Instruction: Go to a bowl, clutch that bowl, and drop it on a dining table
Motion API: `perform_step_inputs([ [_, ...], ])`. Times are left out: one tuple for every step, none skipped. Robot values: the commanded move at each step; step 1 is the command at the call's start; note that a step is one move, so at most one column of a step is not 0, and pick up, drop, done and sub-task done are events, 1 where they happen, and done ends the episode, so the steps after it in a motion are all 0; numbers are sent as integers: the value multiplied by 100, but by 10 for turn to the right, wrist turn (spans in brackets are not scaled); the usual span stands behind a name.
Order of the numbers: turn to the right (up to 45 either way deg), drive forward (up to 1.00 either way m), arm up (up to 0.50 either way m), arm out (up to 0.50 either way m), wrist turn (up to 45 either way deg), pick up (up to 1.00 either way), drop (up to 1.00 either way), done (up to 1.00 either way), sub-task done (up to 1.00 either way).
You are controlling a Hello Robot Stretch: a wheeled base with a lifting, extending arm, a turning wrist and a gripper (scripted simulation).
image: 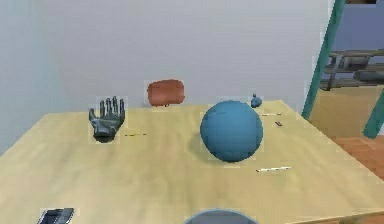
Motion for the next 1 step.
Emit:
perform_step_inputs([
  [-90,0,0,0,0,0,0,0,0],
])
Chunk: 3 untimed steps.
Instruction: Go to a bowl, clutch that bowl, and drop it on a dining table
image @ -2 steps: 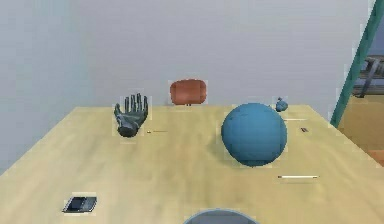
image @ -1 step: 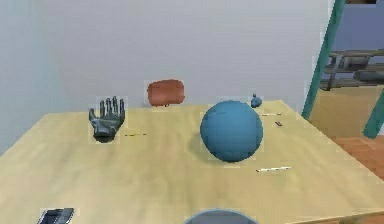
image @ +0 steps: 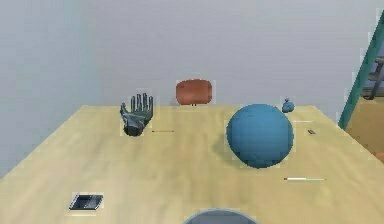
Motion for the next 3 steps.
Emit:
perform_step_inputs([
  [-120,0,0,0,0,0,0,0,0],
  [0,20,0,0,0,0,0,0,0],
  [300,0,0,0,0,0,0,0,0],
])
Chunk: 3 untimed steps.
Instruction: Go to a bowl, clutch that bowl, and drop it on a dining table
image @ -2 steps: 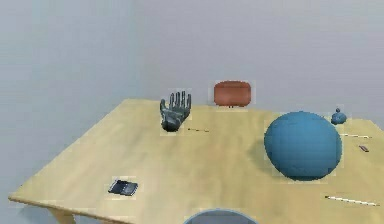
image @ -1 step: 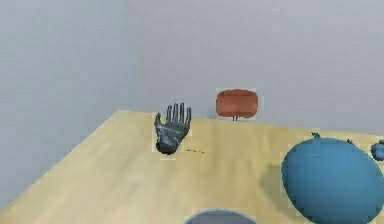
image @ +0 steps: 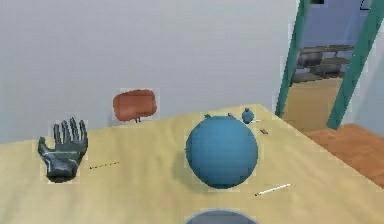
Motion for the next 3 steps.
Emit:
perform_step_inputs([
  [-180,0,0,0,0,0,0,0,0],
  [210,0,0,0,0,0,0,0,0],
  [-180,0,0,0,0,0,0,0,0],
])
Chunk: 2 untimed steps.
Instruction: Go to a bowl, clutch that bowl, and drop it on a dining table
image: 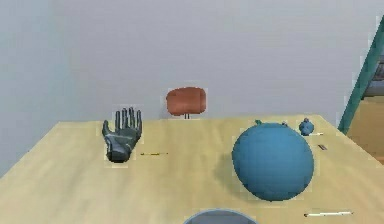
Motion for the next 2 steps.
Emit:
perform_step_inputs([
  [450,0,0,0,0,0,0,0,0],
  [330,0,0,0,0,0,0,0,0],
])
